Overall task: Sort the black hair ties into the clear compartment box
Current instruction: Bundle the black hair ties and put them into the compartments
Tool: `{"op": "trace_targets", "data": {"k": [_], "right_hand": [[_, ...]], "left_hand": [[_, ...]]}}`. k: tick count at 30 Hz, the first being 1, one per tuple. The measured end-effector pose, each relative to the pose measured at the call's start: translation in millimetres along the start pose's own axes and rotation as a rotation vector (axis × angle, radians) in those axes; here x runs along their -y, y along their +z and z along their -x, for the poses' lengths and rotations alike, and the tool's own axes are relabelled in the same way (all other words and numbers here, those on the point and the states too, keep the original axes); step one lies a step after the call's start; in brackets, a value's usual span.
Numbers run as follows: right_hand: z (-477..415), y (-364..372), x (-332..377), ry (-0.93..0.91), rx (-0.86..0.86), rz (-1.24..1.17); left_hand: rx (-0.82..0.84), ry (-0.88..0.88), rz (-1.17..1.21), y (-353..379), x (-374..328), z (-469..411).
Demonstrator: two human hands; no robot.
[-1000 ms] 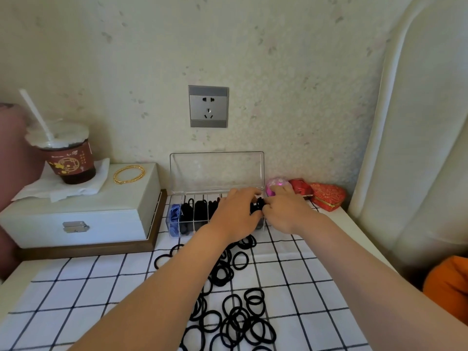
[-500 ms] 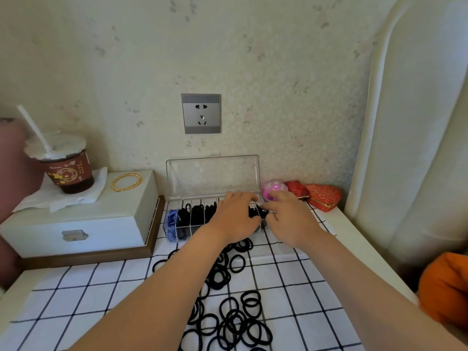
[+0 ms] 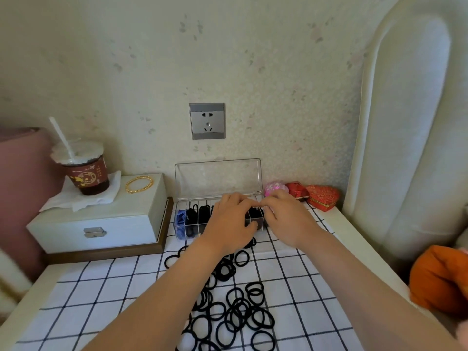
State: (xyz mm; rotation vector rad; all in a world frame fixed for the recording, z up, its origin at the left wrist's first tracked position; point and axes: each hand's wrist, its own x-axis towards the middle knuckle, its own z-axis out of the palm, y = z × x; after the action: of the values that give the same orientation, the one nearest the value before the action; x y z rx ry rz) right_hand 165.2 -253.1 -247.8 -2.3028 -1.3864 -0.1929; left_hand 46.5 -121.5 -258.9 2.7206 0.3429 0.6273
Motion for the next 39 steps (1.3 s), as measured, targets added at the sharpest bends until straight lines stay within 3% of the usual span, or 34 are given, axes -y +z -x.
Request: {"op": "trace_targets", "data": {"k": [4, 8, 12, 16, 19, 23, 31, 33, 35, 37, 39], "right_hand": [[20.4, -18.6, 28.8, 0.032, 0.199, -0.176], [44.1, -25.1, 51.4, 0.056, 0.560, -0.279], [57.8, -24.9, 65.6, 0.085, 0.736, -0.183], [67.2, -17.3, 72.7, 0.148, 0.808, -0.021], [68.2, -5.6, 71.6, 0.159, 0.750, 0.035], [62.8, 6.3, 70.5, 0.162, 0.588, -0.101], [61.4, -3.0, 77.9, 0.068, 0.408, -0.104], [67.0, -15.2, 81.1, 0.070, 0.468, -0.166], [77.1, -27.3, 85.2, 0.070, 0.665, -0.182], [86.8, -32.8, 87.6, 0.085, 0.841, -0.113], [91.2, -31.7, 87.6, 0.096, 0.893, -0.043]], "left_hand": [[-0.064, 0.040, -0.053, -13.3, -9.7, 29.8], [0.150, -0.043, 0.110, -31.7, -15.0, 66.2], [0.341, -0.081, 0.103, -43.7, -12.8, 101.3], [0.470, -0.064, 0.136, -47.3, -18.5, 120.7], [0.536, -0.040, 0.065, -40.4, -23.1, 122.5], [0.444, -0.024, -0.108, -35.9, -13.8, 113.0], [0.425, -0.098, 0.000, -47.4, -2.6, 107.8], [0.495, -0.098, 0.039, -58.9, -8.2, 110.3], [0.651, -0.107, 0.054, -69.7, -14.6, 115.5], [0.777, -0.101, 0.022, -74.5, -18.1, 122.4], [0.831, -0.110, -0.008, -72.7, -18.8, 128.1]]}}
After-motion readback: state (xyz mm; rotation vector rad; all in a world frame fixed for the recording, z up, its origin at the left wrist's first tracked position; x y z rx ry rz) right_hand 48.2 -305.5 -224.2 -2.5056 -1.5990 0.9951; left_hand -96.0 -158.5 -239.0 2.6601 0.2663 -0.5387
